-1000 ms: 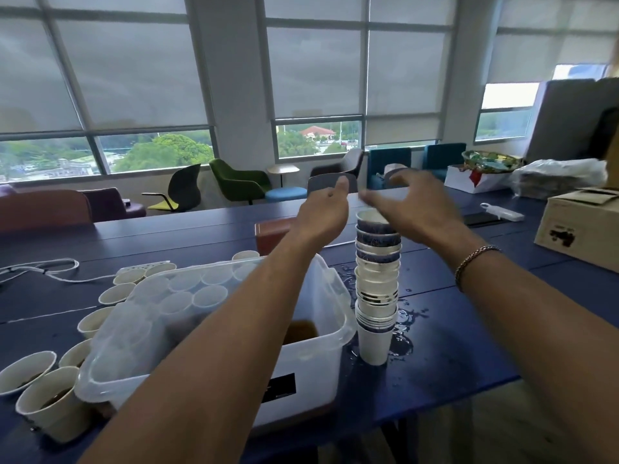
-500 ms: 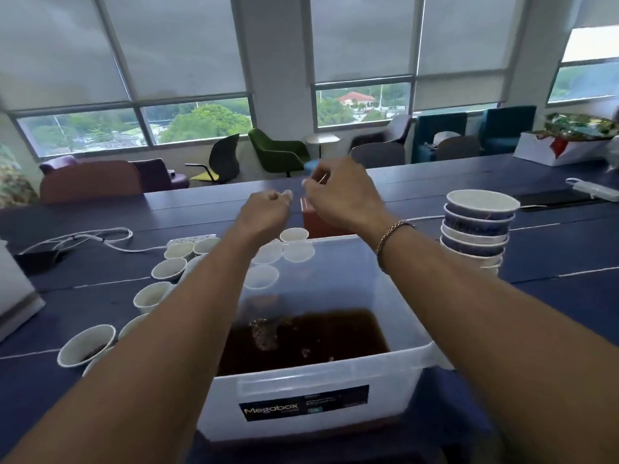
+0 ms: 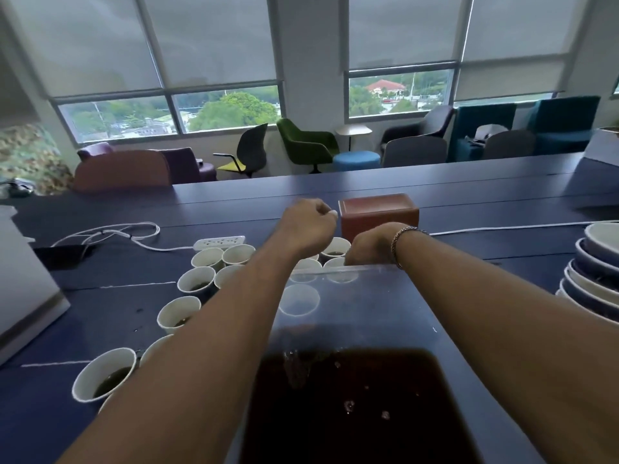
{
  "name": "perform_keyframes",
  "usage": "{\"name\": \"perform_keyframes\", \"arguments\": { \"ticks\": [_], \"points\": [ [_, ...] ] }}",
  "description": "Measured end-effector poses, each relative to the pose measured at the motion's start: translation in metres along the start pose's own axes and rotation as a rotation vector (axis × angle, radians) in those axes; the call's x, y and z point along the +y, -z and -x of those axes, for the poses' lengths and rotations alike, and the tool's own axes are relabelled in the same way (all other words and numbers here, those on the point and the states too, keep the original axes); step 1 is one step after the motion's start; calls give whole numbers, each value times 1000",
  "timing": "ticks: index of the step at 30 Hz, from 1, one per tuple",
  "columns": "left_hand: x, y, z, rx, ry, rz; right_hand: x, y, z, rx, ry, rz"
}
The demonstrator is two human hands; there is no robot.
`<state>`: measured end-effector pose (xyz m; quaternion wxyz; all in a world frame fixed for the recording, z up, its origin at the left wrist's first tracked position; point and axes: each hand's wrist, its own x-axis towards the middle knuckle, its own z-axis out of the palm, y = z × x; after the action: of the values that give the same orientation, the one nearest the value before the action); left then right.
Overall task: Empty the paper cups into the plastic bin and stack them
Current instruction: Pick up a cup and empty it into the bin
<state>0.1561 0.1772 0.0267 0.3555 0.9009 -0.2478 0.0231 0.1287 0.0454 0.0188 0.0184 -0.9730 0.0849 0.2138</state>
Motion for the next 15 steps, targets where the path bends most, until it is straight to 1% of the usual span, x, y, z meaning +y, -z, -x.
{"name": "perform_keyframes", "arguments": {
  "ticks": [3,5,8,13,15],
  "points": [
    [-3,-4,-4,0,-7,-16,2,-5,-4,-102,-27,-12],
    [-5,-7,-4,-6,0,-25,3,-7,-5,-128,-30,-31],
    [-10,-10,-4,-16,-1,-37,2,-6,-1,-109,-28,-74],
    [-8,-10,2,-18,5,-67,4,4,19,-29,-39,50],
    [-5,-9,6,-22,3,-83,5,12,27,-13,0,104]
  ]
}}
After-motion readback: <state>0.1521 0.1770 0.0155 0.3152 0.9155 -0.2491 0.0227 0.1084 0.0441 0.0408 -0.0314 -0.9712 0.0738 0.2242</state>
